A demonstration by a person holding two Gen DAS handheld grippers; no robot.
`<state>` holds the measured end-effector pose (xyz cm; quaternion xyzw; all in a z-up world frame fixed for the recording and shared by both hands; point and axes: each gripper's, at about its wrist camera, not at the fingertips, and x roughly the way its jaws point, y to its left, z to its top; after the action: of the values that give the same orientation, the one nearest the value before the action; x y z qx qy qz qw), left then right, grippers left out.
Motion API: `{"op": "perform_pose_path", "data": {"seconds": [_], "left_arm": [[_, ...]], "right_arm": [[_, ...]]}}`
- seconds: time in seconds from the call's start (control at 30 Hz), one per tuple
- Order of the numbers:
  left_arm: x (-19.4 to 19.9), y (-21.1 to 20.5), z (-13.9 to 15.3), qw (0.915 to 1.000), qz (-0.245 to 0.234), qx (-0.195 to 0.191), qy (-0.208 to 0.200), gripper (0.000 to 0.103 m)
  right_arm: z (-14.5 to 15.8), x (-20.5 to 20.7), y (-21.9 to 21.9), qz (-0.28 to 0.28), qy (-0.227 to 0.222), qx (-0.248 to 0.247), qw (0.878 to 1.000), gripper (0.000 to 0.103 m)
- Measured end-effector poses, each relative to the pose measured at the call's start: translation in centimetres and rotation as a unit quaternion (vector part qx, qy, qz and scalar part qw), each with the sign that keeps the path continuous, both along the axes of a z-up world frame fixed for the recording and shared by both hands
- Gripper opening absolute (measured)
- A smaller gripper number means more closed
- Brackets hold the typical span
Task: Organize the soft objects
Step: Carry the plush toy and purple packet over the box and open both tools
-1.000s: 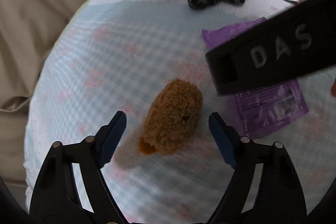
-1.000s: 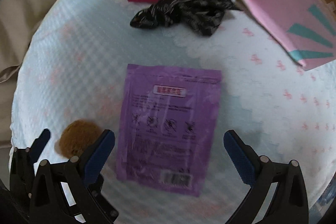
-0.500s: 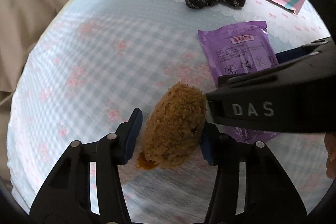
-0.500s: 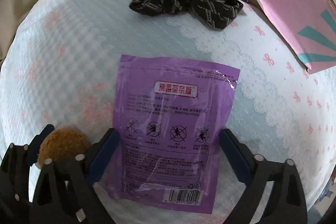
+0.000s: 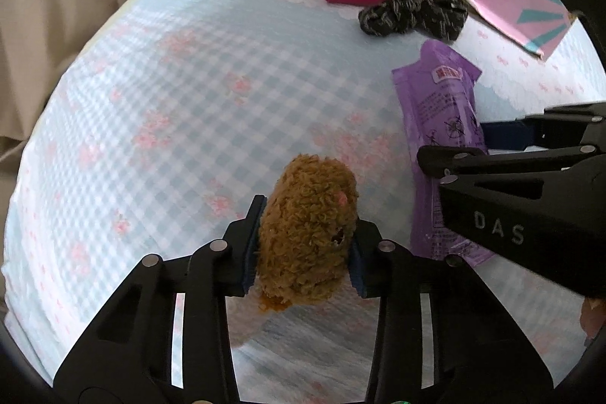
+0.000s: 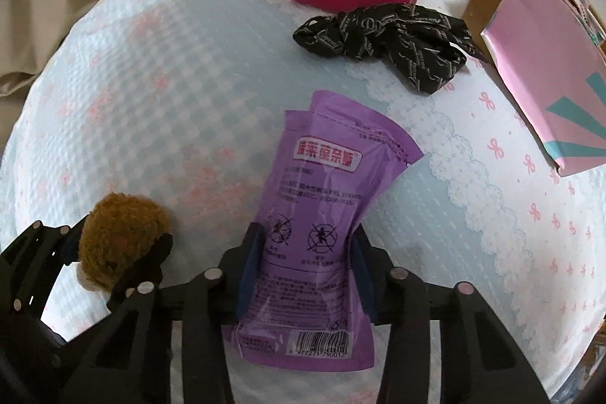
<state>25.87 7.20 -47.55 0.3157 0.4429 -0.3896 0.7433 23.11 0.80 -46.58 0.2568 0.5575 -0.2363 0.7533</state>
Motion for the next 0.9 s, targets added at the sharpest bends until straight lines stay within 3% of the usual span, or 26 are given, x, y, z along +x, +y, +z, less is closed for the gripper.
{"op": "perform_pose_path", "data": {"seconds": [0.2,0.33,0.7,0.9], "left_arm": [[-0.1,-0.3,2.0,0.9999,0.014,-0.001,0.002,0.033],[-0.5,-0.6,4.8,0.9995,0.03,-0.011,-0.003,0.033],[-2.9,-2.3,17.5,0.9932,0.104,-0.049,-0.018,0.033],[-4.7,-4.5,23.6,0.9821,0.163,-0.095,-0.002,0.033]], "right_arm": [[2.7,-0.9,-1.4,0.003,-0.022,0.009,1.0,0.038],[4.7,-1.7,-2.1,0.013,-0.04,0.012,0.999,0.038],[16.0,-5.2,-6.2,0.049,-0.102,0.007,0.994,0.038],[21.8,-6.7,-9.1,0.092,-0.126,0.005,0.988,0.038]]}}
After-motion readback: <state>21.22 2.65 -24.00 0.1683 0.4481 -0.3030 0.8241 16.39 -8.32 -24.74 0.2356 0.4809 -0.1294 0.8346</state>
